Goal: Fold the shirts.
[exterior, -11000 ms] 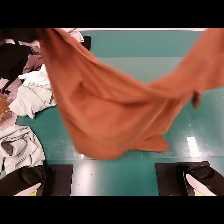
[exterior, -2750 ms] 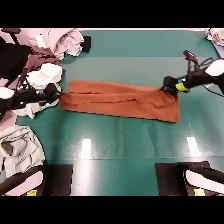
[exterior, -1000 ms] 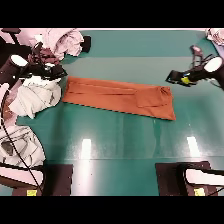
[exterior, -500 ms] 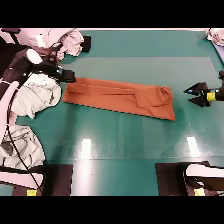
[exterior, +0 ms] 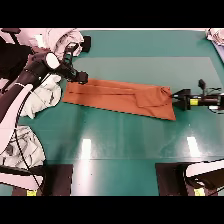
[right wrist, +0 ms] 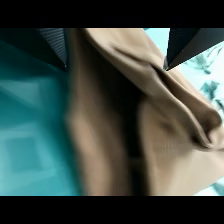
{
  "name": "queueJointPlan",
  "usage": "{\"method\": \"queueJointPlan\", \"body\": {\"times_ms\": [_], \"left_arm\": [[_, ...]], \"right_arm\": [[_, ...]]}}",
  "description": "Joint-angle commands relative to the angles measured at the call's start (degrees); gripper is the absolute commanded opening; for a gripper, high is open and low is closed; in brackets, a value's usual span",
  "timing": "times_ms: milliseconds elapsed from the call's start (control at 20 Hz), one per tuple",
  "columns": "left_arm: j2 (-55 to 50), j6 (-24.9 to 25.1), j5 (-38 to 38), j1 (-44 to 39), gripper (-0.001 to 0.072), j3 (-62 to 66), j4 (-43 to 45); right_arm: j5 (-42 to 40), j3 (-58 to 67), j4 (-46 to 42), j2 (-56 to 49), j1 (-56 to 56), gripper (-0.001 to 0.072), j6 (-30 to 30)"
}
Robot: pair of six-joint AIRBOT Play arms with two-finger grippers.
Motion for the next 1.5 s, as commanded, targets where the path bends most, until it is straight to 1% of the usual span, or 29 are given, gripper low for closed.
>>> {"method": "queueJointPlan", "body": {"times_ms": [0,50,150,200,300,350,400,450,550,600,650,700,800,900,1000,1100,1150,1250,1350,1450], "left_arm": [[-0.50,-0.79,1.70,-2.16,0.0423,0.07,0.37],[-0.50,-0.79,1.95,-2.56,0.0423,0.09,0.15],[-0.52,-0.76,2.32,-3.08,0.0423,0.07,0.20],[-0.50,-0.76,2.25,-3.23,0.0423,0.09,0.09],[-0.52,-0.76,2.16,-3.91,0.0422,0.07,0.04],[-0.70,-0.76,2.54,-4.39,0.0402,0.07,0.00],[-1.25,-0.76,3.04,-5.07,0.0401,0.09,-0.07],[-2.01,-0.70,3.32,-6.01,0.0344,0.09,-0.09],[-4.46,0.04,4.63,-8.87,0.0343,0.15,-0.44],[-6.40,1.97,4.50,-10.51,0.0259,1.18,-0.46],[-8.61,3.50,3.96,-12.00,0.0229,3.02,-0.42],[-11.04,4.26,3.08,-13.27,0.0228,5.51,-0.13],[-15.28,4.17,0.76,-14.93,0.0181,10.64,-0.17],[-16.81,4.17,0.09,-15.21,0.0180,12.26,-0.44],[-17.66,4.15,1.27,-15.21,0.0170,12.17,-0.72],[-19.43,4.15,1.14,-15.21,0.0170,12.17,-2.14],[-20.22,4.07,1.11,-15.21,0.0129,12.17,-2.25],[-21.07,3.98,1.70,-15.21,0.0129,12.17,-2.67],[-21.20,3.98,2.56,-15.21,0.0121,12.17,-3.54],[-21.29,4.00,2.97,-15.21,0.0121,12.17,-3.43]], "right_arm": [[-7.80,-0.17,-1.16,-2.73,7.32,0.0720,-1.97],[-8.66,0.33,-1.22,-2.62,9.38,0.0720,-1.99],[-8.41,2.91,-1.68,-2.62,12.09,0.0695,-1.97],[-7.98,4.46,-1.77,-2.62,12.90,0.0569,-1.95],[-6.34,7.63,-1.75,-2.62,13.18,0.0233,-0.92],[-4.68,9.35,-1.84,-2.62,13.16,0.0124,0.44],[-2.16,11.15,-1.86,-2.62,13.18,0.0031,1.75],[-0.17,12.72,-2.54,-2.60,13.18,0.0025,3.32],[2.29,15.96,-6.54,-2.23,14.16,0.0024,7.28],[2.67,17.31,-9.27,-1.42,14.38,0.0024,9.75],[3.15,18.51,-11.21,-0.42,14.73,0.0024,11.78],[4.24,19.61,-12.41,0.85,14.97,0.0023,13.75],[6.14,20.15,-11.82,3.91,14.97,0.0023,15.98],[5.79,20.15,-11.76,7.02,14.97,0.0023,18.58],[5.90,20.15,-11.28,10.10,15.23,0.0023,21.81],[4.68,20.20,-8.46,12.68,17.03,0.0023,22.97],[3.87,20.20,-7.61,13.86,18.05,0.0023,24.41],[2.80,20.20,-4.13,15.34,20.76,0.0023,26.32],[1.97,20.41,-1.18,16.04,24.15,0.0023,26.91],[0.61,22.80,-1.27,15.98,27.63,0.0022,29.03]]}}
